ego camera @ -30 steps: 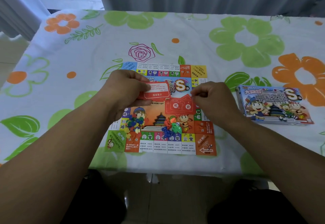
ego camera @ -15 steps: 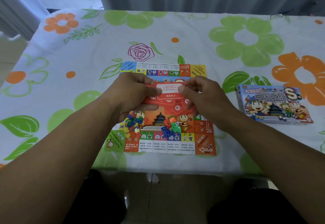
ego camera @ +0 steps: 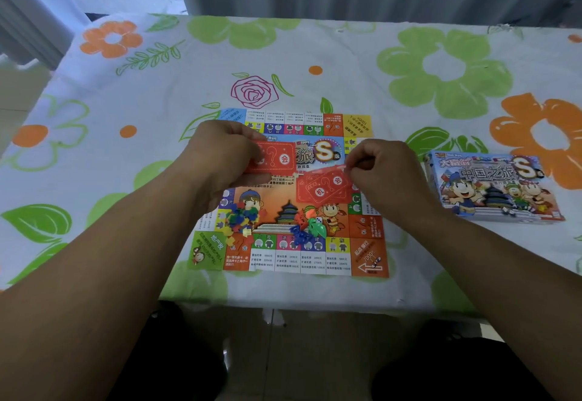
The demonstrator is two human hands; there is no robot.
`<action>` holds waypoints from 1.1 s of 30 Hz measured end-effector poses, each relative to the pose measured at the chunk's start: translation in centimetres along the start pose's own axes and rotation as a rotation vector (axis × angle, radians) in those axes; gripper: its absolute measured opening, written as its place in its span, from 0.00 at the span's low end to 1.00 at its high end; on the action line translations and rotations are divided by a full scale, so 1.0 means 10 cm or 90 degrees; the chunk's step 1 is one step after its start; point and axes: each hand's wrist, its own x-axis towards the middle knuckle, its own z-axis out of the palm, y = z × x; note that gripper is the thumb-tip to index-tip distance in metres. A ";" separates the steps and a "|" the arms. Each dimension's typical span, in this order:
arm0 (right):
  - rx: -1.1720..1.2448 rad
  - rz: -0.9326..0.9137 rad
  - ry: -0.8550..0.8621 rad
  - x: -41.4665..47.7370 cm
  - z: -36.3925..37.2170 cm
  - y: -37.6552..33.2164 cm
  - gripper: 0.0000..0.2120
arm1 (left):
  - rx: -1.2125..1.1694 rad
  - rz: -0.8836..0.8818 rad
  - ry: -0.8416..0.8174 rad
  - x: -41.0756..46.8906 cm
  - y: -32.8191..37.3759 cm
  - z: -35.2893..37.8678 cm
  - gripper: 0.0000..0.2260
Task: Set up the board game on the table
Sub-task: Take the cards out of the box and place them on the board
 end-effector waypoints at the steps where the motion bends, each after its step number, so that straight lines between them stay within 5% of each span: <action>1: -0.027 -0.011 -0.013 -0.01 0.01 0.01 0.08 | -0.001 0.001 0.000 0.00 0.00 0.01 0.07; 10: -0.141 0.013 -0.008 -0.03 0.00 0.04 0.10 | 0.029 0.010 -0.043 -0.03 -0.03 0.04 0.05; 13: 0.097 0.074 -0.051 0.00 0.02 -0.07 0.03 | 0.025 0.006 -0.076 -0.05 -0.02 0.06 0.06; 16: 0.329 0.153 -0.170 -0.02 0.00 -0.23 0.08 | 0.019 -0.004 -0.114 -0.07 -0.01 0.11 0.05; 21: 0.308 0.143 -0.166 -0.03 0.03 -0.23 0.05 | -0.003 -0.019 -0.151 -0.07 -0.03 0.15 0.07; 33: 0.260 0.302 -0.075 0.04 -0.03 -0.01 0.06 | 0.069 -0.008 -0.031 -0.02 -0.02 0.04 0.06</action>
